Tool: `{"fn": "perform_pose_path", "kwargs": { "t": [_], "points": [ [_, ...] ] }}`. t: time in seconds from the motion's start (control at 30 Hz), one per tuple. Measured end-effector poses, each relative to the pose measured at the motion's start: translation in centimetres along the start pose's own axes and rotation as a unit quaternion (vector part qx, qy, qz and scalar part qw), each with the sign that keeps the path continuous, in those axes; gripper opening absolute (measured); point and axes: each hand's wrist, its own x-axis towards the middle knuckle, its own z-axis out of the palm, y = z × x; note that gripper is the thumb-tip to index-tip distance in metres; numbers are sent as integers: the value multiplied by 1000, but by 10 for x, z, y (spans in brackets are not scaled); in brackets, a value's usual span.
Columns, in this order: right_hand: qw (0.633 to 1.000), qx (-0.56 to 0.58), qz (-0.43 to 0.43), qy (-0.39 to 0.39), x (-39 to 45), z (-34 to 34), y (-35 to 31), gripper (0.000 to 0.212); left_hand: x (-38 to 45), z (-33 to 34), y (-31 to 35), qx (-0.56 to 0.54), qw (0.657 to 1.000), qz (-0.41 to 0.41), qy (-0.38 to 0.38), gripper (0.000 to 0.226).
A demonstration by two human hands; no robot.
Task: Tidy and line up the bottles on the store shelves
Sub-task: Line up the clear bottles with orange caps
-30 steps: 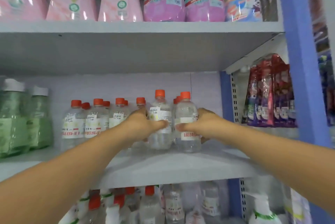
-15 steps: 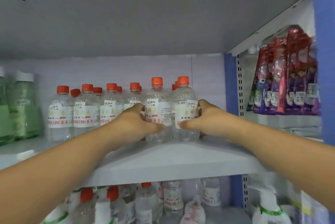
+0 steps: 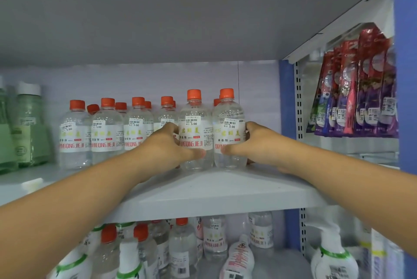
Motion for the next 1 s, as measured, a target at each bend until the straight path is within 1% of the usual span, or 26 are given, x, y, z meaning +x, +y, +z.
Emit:
{"fn": "perform_pose_path", "kwargs": {
  "t": [0.23,0.37,0.47,0.5,0.53,0.57,0.6,0.63,0.67,0.7,0.73,0.77,0.8,0.83,0.87,0.9,0.93,0.97,1.0],
  "points": [
    [1000,-5,-5,-13,0,-1,1,44,1,1,0,-2,1000,8,3,66],
    [999,-36,-17,-20,-2,0,-3,24,-1,1,2,3,1000,7,1,73],
    [997,-73,-11,-9,-6,0,-9,21,-13,0,15,7,1000,6,-6,77],
    [996,-85,-3,-8,-8,-2,-11,26,-17,-3,19,18,999,20,22,80],
    [995,-101,5,-1,-12,-3,-13,33,-24,-8,24,28,994,56,85,79],
    [992,-120,6,22,-19,-5,-16,44,-38,-13,26,16,976,123,178,70],
    [989,-129,-8,68,-30,-7,-17,58,-58,-17,27,-28,939,211,270,53],
    [985,-104,-50,126,-47,-7,-16,68,-85,-17,25,-87,889,303,332,35],
    [976,-41,-124,176,-75,-4,-16,65,-114,-10,18,-131,851,369,351,20],
    [953,40,-218,209,-110,3,-14,53,-143,4,6,-153,835,401,343,14],
    [926,97,-294,217,-145,15,-7,39,-164,22,-10,-157,843,404,319,14],
    [910,116,-335,217,-173,31,4,26,-175,43,-30,-148,866,383,285,14],
    [910,122,-334,215,-192,50,19,18,-176,66,-48,-134,895,345,248,11],
    [924,142,-291,203,-199,69,33,13,-168,88,-64,-119,929,284,207,12],
    [944,173,-213,182,-193,86,47,11,-151,108,-78,-104,959,204,168,21],
    [962,205,-113,144,-176,99,61,12,-129,124,-93,-82,979,117,145,36],
    [970,216,-10,114,-151,109,80,14,-109,136,-104,-49,989,34,135,55],
    [973,194,65,104,-123,116,102,15,-89,146,-114,-9,991,-21,133,72],
    [975,151,116,114,-96,121,124,19,-72,152,-125,23,990,-51,129,83]
  ]
}}
